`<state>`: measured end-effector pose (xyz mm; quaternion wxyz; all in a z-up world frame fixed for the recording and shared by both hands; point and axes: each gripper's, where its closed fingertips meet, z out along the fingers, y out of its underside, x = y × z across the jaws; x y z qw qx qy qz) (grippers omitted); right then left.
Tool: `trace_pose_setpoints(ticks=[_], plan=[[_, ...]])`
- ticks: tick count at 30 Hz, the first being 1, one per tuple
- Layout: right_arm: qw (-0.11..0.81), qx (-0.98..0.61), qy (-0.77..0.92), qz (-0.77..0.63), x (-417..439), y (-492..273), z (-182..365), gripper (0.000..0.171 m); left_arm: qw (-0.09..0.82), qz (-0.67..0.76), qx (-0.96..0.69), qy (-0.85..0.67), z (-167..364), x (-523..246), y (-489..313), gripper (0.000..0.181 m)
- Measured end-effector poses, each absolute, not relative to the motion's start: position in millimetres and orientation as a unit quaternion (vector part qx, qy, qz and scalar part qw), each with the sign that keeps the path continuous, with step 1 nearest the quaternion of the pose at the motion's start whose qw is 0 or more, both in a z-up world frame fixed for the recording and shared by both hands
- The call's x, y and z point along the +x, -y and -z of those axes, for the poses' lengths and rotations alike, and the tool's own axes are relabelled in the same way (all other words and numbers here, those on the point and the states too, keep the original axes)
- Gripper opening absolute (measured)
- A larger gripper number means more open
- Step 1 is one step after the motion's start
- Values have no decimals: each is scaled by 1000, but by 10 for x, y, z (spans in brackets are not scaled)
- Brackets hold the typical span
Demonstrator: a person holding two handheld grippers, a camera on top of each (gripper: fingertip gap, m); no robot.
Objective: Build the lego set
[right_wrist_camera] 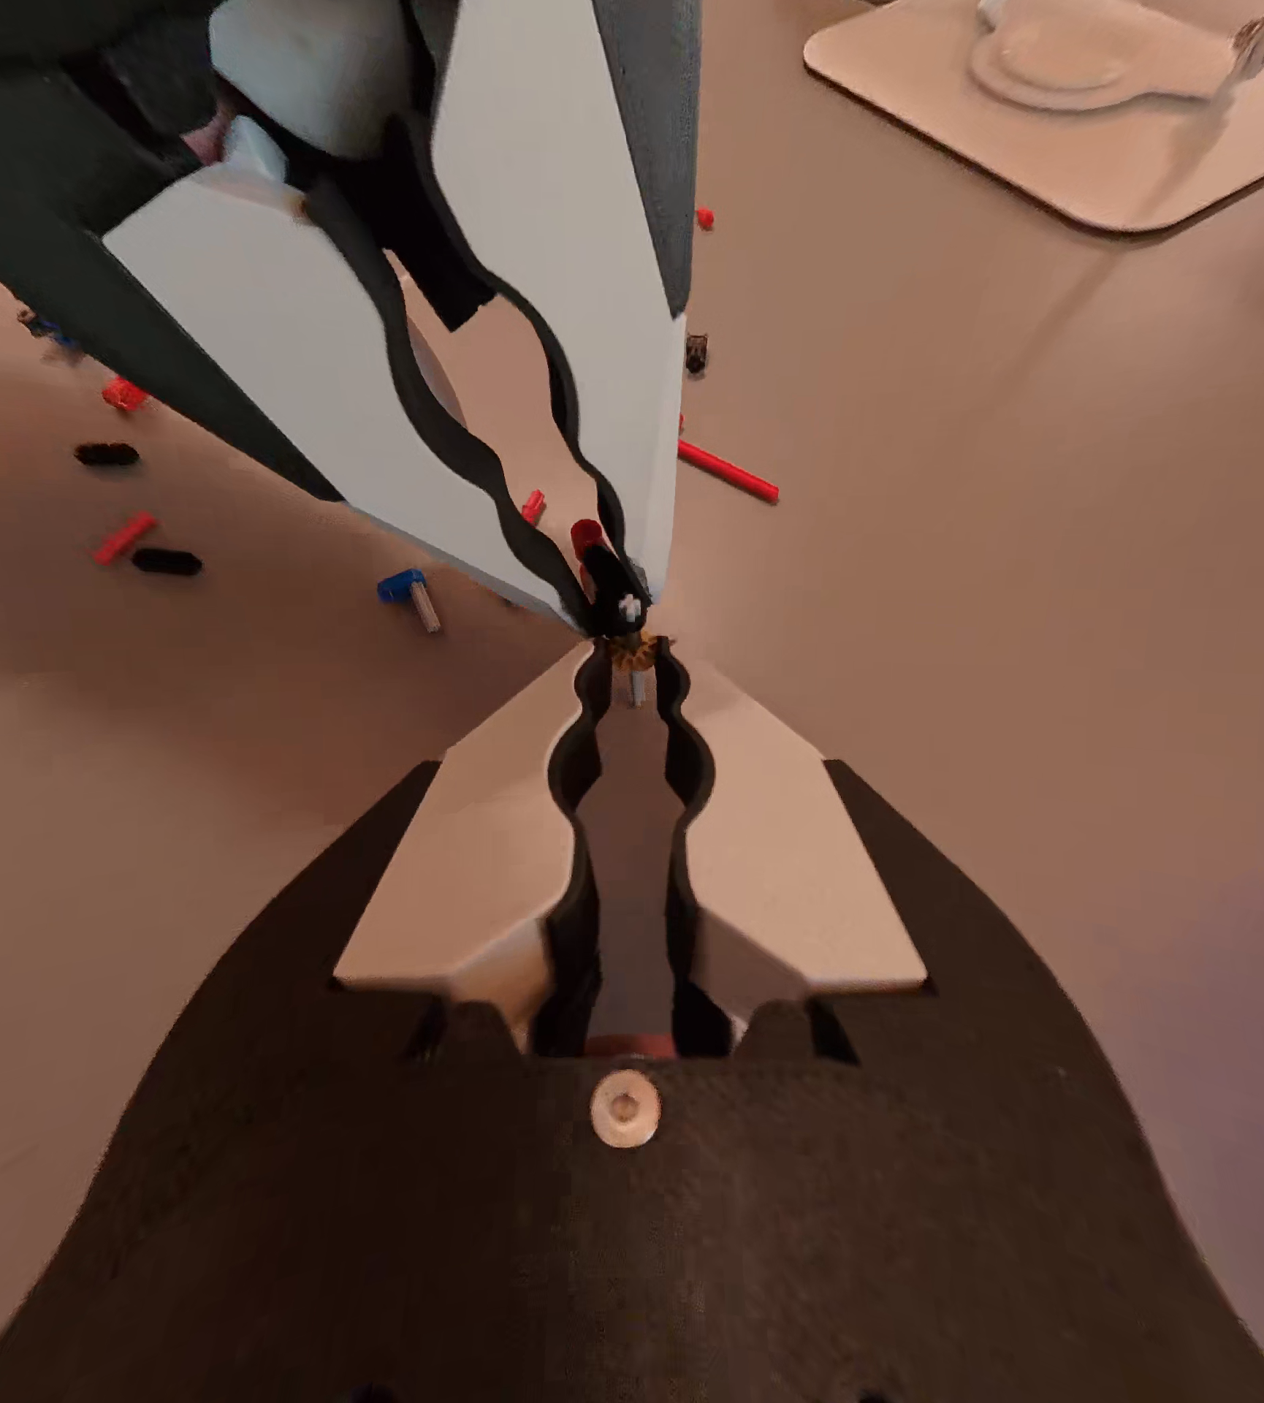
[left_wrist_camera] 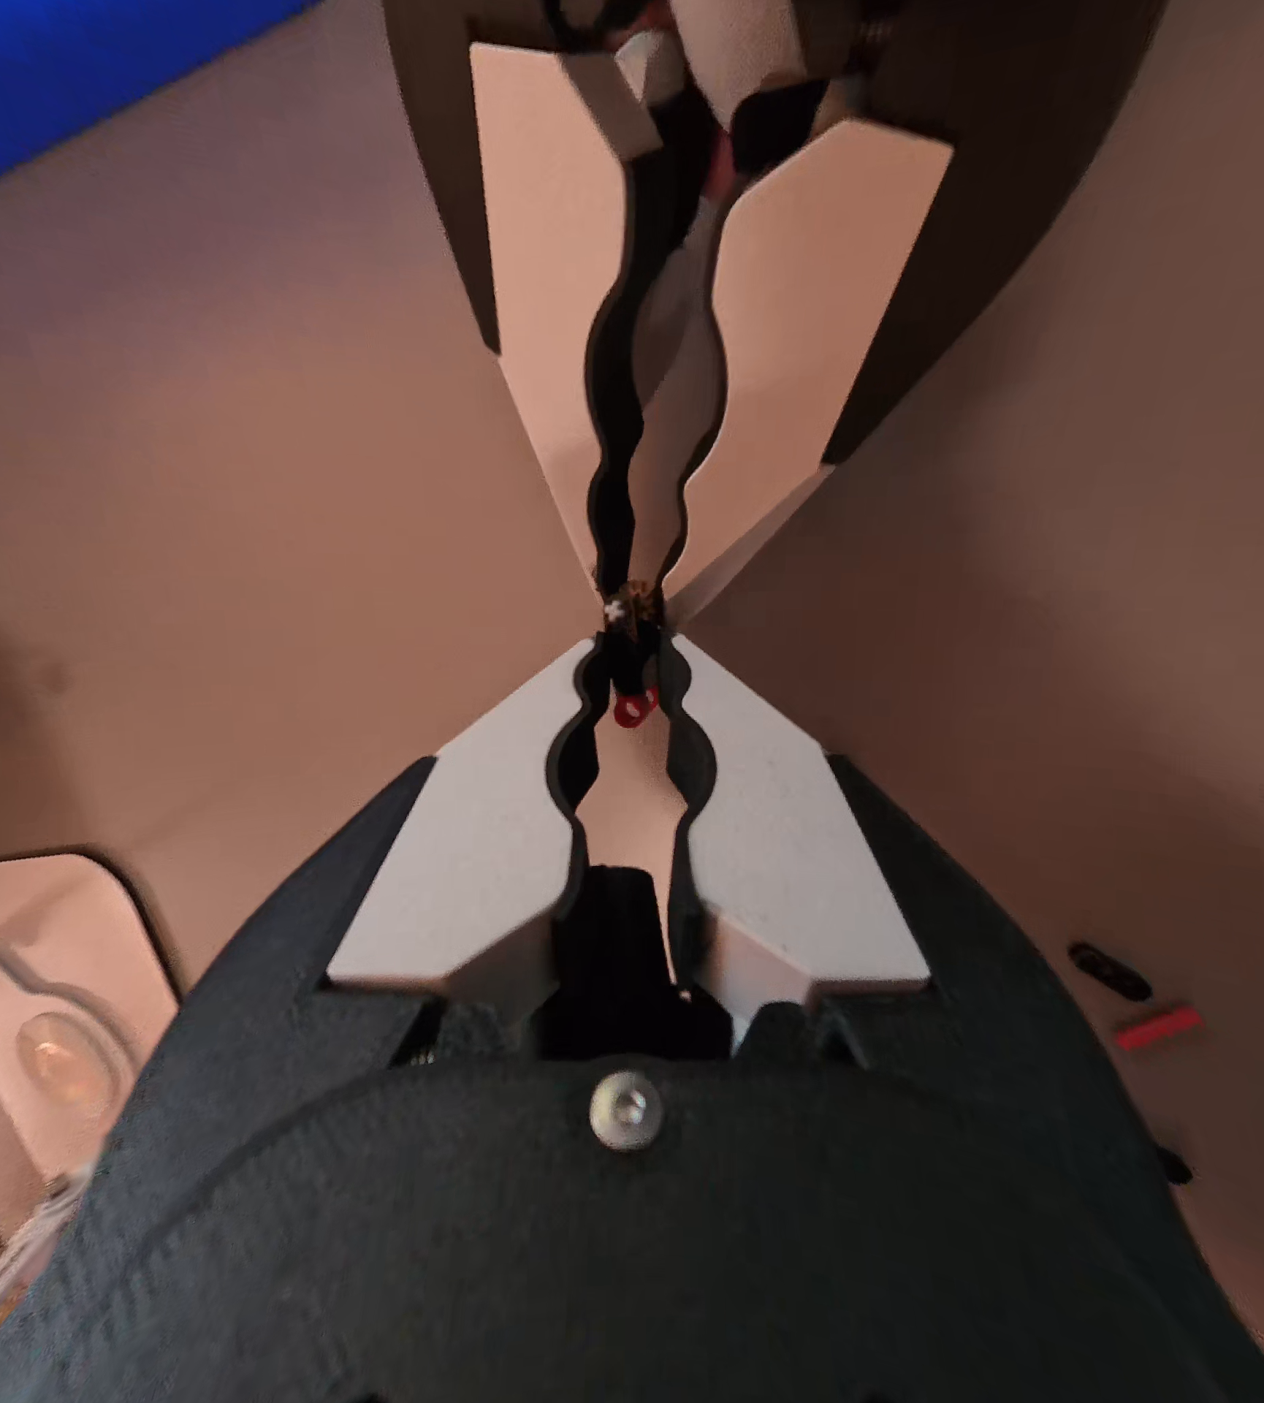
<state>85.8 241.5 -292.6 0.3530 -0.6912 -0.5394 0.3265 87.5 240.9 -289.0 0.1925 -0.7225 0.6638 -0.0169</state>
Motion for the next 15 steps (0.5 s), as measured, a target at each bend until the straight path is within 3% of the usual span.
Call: trace_pose_setpoints(ticks=[15], plan=[[377, -671, 506, -390, 1044, -2181, 2689, 33, 286, 230, -780, -506, 2585, 907, -2185, 11]])
